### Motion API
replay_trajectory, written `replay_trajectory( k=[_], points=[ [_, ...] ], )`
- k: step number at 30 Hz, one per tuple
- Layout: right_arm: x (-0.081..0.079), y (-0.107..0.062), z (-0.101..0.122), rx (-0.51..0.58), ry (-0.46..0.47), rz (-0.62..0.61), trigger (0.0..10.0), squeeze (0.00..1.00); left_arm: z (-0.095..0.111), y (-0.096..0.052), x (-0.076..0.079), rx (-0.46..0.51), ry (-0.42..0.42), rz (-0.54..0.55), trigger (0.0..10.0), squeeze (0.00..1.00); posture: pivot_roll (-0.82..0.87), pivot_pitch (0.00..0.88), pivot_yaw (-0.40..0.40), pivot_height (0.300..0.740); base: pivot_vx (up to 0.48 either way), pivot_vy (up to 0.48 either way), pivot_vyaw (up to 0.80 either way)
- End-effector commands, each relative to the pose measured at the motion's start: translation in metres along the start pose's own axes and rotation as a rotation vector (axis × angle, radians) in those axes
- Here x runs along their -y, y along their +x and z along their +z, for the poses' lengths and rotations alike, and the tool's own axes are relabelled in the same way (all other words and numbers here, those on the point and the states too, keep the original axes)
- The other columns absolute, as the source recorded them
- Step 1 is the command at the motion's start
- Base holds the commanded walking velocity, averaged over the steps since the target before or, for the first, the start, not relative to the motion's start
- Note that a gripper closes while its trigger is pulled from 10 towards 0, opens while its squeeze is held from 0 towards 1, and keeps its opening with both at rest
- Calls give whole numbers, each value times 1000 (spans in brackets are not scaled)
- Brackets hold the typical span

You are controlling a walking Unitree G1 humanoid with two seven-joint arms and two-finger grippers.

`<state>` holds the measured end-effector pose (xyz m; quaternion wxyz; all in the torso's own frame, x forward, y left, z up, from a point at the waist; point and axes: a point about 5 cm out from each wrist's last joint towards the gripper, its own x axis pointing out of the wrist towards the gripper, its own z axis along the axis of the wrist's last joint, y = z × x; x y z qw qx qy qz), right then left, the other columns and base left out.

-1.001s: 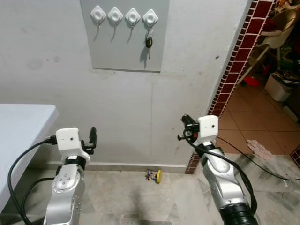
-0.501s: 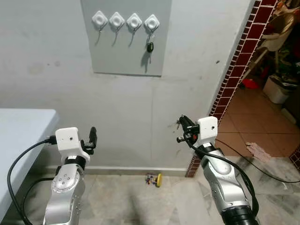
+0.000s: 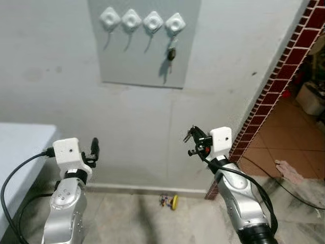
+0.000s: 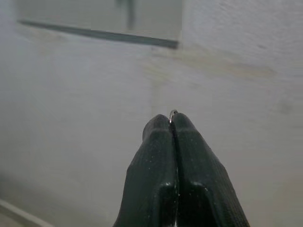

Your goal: Hang keys on a hook

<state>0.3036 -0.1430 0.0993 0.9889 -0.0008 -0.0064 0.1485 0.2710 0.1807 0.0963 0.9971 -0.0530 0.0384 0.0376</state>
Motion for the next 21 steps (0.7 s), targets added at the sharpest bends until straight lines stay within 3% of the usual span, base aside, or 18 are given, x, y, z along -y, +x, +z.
replay_trajectory(
  k=[1, 10, 21],
  points=[
    [-12, 7, 12, 49, 6, 41, 10000, 0, 5, -1, -11, 9, 16, 33, 10000, 0, -57, 0, -39, 740, 472, 0, 0],
    [-11, 7, 13, 51, 4, 46, 10000, 0, 4, -1, -11, 9, 20, 36, 10000, 0, -55, 0, -42, 740, 458, 0, 0],
    [-12, 8, 14, 53, -9, 58, 10000, 0, 10, -1, -5, 59, 36, 38, 10000, 0, -56, 0, -43, 740, 0, 0, 0]
  ],
)
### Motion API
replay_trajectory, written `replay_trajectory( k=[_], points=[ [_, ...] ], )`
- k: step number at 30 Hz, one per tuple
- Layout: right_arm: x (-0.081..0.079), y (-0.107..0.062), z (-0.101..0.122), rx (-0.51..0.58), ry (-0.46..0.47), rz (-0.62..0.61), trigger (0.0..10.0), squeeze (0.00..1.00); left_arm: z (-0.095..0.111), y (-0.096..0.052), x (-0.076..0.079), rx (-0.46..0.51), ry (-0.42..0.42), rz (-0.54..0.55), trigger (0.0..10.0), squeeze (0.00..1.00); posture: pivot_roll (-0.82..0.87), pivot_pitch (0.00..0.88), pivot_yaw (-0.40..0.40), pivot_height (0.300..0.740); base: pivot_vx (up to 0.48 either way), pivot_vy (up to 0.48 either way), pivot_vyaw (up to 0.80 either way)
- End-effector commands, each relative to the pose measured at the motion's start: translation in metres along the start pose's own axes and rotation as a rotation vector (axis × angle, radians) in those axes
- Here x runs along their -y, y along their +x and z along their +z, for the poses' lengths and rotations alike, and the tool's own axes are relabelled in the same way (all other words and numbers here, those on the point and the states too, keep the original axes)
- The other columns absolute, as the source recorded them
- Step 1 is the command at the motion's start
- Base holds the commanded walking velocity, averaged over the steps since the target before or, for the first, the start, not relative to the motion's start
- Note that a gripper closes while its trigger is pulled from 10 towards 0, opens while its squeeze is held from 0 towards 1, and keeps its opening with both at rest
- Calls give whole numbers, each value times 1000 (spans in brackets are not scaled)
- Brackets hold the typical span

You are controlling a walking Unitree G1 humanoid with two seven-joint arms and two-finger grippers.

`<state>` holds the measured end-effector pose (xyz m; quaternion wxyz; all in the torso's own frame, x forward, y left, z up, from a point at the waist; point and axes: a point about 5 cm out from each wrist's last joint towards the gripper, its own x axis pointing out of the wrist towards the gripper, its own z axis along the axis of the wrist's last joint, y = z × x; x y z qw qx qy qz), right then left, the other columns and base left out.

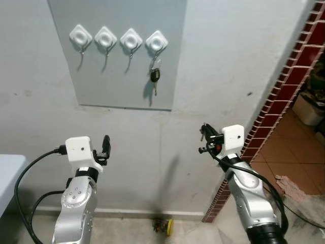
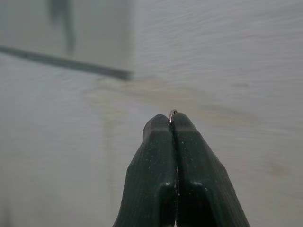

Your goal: Hang keys on a hook

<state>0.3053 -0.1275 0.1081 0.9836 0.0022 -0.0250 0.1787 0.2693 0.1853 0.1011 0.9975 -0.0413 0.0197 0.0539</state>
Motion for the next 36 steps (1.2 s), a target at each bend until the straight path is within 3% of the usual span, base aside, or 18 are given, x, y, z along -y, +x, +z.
replay_trajectory(
  k=[1, 8, 14, 19, 27, 36],
  points=[
    [3, 1, 5, 15, -12, -2, 10000, 0, 5, 1, -1, 23, 16, 7, 10000, 0, -56, 0, -43, 740, 0, 0, 0],
    [1, 2, 7, 20, -5, 29, 10000, 0, 9, 2, 1, 35, 13, -7, 10000, 0, -59, 0, -41, 740, 0, 0, 0],
    [-7, 6, 19, 62, -31, 134, 10000, 0, 20, 2, 9, 86, 38, -95, 10000, 0, -61, 0, -37, 740, 0, 0, 0],
    [-27, 22, 55, 162, 9, 302, 10000, 0, 54, 3, 33, 195, 79, -255, 10000, 0, -60, 2, -36, 740, 0, 0, 0],
    [-39, 36, 88, 253, 16, 395, 10000, 0, 81, 6, 45, 269, 61, -317, 10000, 0, -60, 2, -32, 740, 0, 0, 0],
    [-49, 51, 114, 320, 38, 465, 10000, 0, 88, 5, 50, 273, 32, -332, 10000, 0, -59, 2, -32, 740, 0, 0, 0]
  ],
)
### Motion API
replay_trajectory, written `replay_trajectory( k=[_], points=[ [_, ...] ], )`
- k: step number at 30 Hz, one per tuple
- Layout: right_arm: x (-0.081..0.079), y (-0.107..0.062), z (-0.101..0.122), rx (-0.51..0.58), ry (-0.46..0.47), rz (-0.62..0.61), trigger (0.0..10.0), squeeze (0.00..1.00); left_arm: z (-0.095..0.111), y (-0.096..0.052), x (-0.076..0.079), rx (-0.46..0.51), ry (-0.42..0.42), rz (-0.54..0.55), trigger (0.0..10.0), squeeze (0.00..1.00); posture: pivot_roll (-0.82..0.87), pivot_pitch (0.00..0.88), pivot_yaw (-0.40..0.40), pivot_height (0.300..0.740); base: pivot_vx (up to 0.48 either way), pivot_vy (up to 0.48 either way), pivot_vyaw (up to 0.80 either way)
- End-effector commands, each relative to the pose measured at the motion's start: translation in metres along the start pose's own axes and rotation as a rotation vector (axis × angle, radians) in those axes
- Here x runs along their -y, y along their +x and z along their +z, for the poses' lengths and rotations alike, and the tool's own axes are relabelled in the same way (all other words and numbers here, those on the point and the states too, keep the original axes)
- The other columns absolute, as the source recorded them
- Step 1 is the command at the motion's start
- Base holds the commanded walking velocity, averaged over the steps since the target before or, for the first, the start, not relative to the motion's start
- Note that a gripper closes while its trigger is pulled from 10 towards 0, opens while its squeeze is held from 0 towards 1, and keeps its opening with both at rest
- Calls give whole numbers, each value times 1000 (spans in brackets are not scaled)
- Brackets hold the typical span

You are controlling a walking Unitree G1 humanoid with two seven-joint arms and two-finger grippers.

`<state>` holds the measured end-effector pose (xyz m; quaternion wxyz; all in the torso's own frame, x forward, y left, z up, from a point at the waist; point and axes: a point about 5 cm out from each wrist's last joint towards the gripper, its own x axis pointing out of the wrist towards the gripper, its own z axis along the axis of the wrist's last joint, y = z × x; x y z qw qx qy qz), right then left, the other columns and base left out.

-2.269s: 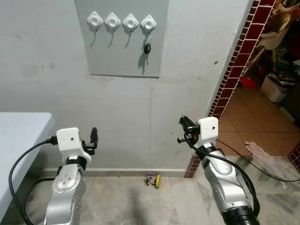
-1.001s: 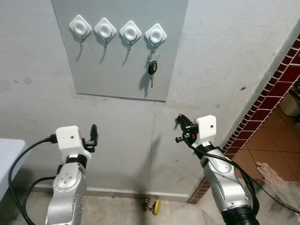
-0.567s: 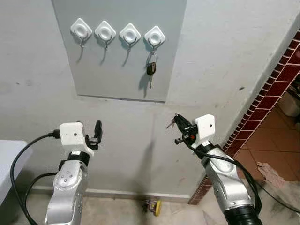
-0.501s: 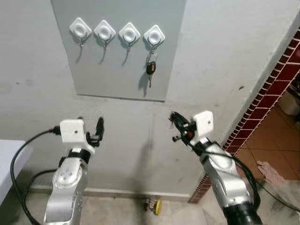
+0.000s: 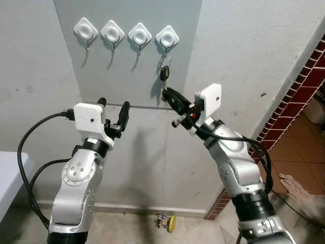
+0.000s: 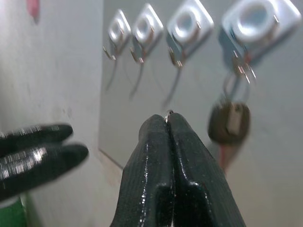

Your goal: Hang keys on a hook

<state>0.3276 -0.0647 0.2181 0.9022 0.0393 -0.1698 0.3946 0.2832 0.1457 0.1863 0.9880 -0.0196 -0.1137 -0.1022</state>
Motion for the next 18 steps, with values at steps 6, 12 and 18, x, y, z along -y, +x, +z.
replay_trajectory(
  k=[6, 12, 18],
  points=[
    [2, 16, 12, 44, 38, 29, 10000, 0, 9, 2, 4, 17, -9, -10, 10000, 0, -54, 4, -36, 740, 0, 0, 0],
    [2, 25, 15, 59, 50, 42, 10000, 0, 12, 2, 5, 26, 7, -14, 10000, 0, -51, 7, -40, 740, 0, 0, 0],
    [4, 37, 18, 80, 139, 32, 10000, 0, 12, 1, 6, 18, 5, -16, 10000, 0, -46, 6, -43, 740, 0, 0, 0]
  ],
)
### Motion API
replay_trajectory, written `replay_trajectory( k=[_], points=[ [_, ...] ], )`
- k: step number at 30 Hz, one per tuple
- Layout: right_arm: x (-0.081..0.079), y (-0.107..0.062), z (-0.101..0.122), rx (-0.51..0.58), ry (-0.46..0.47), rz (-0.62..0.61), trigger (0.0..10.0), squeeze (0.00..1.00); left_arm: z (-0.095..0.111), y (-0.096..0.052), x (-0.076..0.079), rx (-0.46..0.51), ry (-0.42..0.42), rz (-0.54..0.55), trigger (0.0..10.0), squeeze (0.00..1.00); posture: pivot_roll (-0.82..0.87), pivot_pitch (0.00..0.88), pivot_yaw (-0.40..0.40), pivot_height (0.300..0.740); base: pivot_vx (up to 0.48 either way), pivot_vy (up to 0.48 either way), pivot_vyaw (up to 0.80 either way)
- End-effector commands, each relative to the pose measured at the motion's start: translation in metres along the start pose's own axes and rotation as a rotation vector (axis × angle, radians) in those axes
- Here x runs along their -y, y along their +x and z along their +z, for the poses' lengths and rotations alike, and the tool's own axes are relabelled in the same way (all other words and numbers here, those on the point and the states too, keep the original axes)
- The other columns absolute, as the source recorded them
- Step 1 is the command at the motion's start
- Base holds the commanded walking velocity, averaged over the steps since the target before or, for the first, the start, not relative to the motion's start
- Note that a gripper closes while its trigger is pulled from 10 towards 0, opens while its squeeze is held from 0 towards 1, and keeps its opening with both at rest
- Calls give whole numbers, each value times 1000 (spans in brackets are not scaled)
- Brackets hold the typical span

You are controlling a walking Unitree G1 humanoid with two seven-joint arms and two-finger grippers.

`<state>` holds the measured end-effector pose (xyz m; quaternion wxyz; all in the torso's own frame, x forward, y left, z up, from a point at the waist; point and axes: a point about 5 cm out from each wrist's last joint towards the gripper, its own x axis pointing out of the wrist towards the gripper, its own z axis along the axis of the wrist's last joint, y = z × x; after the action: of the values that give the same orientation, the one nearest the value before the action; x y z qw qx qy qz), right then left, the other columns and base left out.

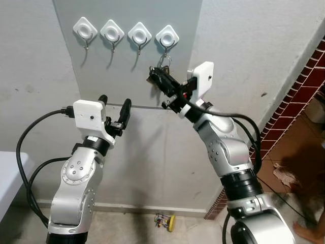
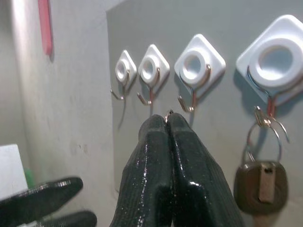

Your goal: Hang keys on a hook

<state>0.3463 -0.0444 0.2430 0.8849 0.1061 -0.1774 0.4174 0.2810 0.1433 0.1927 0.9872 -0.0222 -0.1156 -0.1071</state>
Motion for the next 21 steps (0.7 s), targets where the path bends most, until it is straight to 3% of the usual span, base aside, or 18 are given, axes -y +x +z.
replay_trajectory(
  k=[1, 12, 21],
  points=[
    [3, 7, 3, 13, 51, -10, 10000, 0, 6, 1, 3, 14, 6, -6, 10000, 0, -45, 6, -44, 740, 0, 0, 0],
    [2, 25, 2, 51, 191, -13, 10000, 0, 5, 0, 5, 8, -3, -5, 10000, 0, -40, 8, -48, 740, 0, 0, 0],
    [-2, 37, 4, 71, 239, 3, 10000, 0, 6, 0, 4, 8, -7, -1, 10000, 0, -32, 4, -49, 740, 0, 0, 0]
  ],
)
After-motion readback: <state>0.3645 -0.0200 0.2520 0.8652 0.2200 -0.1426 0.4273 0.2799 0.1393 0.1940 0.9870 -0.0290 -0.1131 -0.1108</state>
